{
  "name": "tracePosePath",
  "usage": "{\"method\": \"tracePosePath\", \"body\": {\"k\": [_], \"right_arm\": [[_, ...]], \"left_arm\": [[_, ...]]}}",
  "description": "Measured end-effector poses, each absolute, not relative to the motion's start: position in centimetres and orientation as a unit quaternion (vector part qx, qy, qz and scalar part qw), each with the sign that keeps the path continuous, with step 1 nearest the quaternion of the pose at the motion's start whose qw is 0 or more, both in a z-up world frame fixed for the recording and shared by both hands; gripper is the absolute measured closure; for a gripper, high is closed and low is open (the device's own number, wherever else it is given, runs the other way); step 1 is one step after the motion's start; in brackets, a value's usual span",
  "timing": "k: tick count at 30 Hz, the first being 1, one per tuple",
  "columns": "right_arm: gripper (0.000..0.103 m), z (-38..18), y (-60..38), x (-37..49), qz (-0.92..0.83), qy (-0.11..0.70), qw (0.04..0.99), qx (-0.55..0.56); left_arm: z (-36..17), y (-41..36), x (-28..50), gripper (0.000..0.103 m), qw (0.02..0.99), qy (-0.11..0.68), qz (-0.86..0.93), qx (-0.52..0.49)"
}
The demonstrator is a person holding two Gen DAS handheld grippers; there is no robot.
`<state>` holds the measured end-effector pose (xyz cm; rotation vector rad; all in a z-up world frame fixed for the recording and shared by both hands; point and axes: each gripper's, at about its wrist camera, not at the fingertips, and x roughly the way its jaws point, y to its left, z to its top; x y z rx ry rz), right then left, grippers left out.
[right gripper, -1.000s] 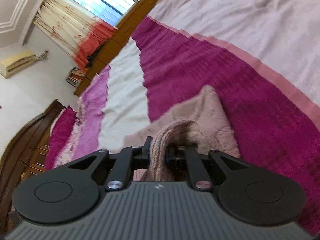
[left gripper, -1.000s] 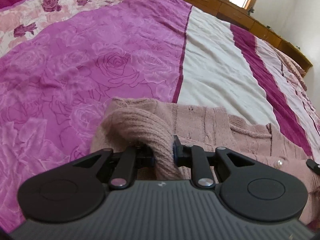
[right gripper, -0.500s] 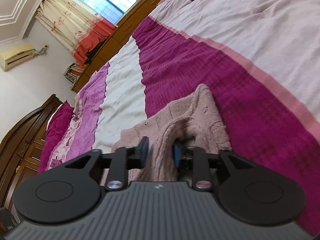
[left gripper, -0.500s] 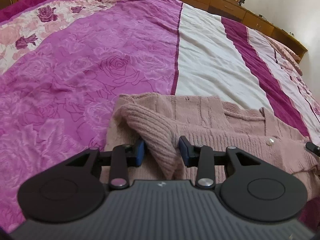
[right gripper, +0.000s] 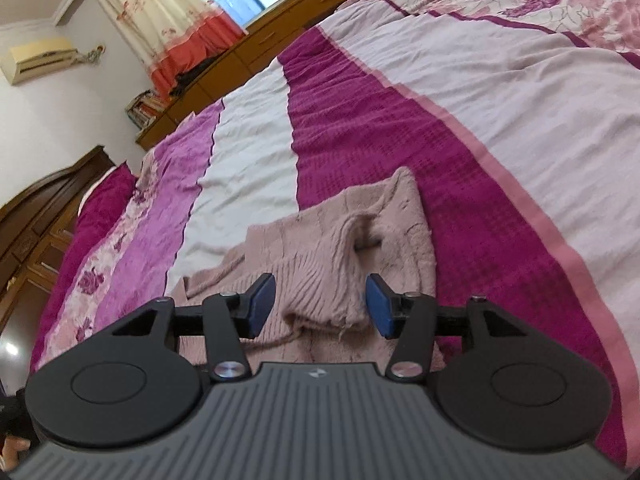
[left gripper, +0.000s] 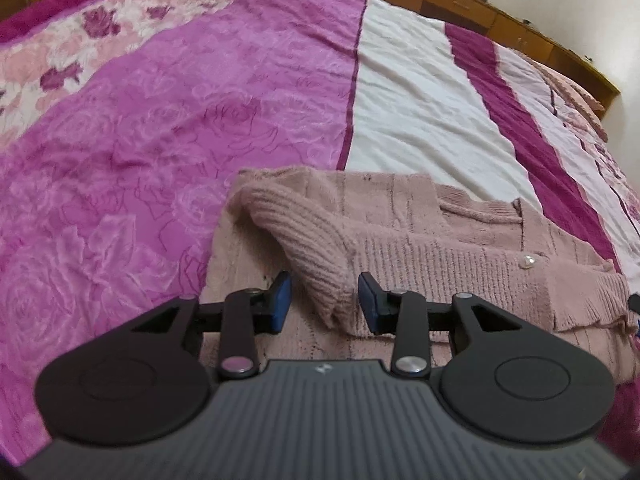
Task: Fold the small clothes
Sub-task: 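Lower the hem onto the cardigan body and open both tools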
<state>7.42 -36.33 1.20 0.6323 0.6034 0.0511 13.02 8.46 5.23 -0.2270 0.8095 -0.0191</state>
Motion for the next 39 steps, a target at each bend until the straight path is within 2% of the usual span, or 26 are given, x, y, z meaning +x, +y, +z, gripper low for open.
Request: {"method": "tracePosePath", "body": {"k": [3,4,6,7,8,9,11,20,23,24,27,28,29,39], "right_arm": [[0.045,0.8,-35.9,8.0,0.023,0.301,0.907,0.295],[0.049,0.5,-35.9,8.3,0.022,0.306,0.905,0.296],[0.066,0.1,-36.0,8.8,0.019,0.310,0.902,0.300],[0.079,0.0,-36.1,9.0,0.019,0.309,0.902,0.301],[0.087,0.0,-36.3,9.2,0.020,0.309,0.900,0.306],[0.089,0.0,-36.6,9.4,0.025,0.305,0.897,0.319],[0.090,0.4,-37.1,9.7,0.032,0.293,0.895,0.334],[0.090,2.7,-37.3,14.1,0.029,0.255,0.911,0.324],[0.089,2.5,-37.2,16.1,0.012,0.259,0.908,0.329],[0.089,2.2,-37.2,16.6,0.004,0.262,0.907,0.330],[0.067,1.8,-37.0,17.6,-0.015,0.260,0.909,0.325],[0.058,1.6,-37.1,17.6,-0.021,0.256,0.911,0.323],[0.052,1.5,-37.1,17.5,-0.023,0.251,0.913,0.322],[0.050,2.6,-35.7,14.3,-0.019,0.220,0.943,0.247]], "left_arm": [[4.8,8.7,13.4,0.064,0.910,0.396,-0.004,-0.123],[4.7,8.8,13.6,0.064,0.910,0.394,-0.003,-0.127],[4.5,9.1,13.9,0.066,0.910,0.389,-0.004,-0.141],[4.5,9.4,14.1,0.071,0.910,0.386,-0.008,-0.151],[4.6,9.6,14.3,0.080,0.910,0.383,-0.012,-0.160],[4.6,9.8,14.6,0.090,0.907,0.384,-0.020,-0.170],[4.9,10.1,15.0,0.090,0.907,0.376,-0.026,-0.188],[6.5,10.7,18.7,0.090,0.918,0.331,0.002,-0.220],[5.7,11.1,20.6,0.086,0.905,0.347,0.024,-0.246],[5.4,11.2,21.1,0.081,0.899,0.355,0.026,-0.254],[5.1,11.5,21.6,0.062,0.899,0.355,0.048,-0.254],[5.2,11.7,21.5,0.058,0.902,0.350,0.048,-0.250],[5.3,11.8,21.3,0.056,0.905,0.344,0.048,-0.246],[5.6,12.2,19.2,0.055,0.919,0.348,0.052,-0.176]]}}
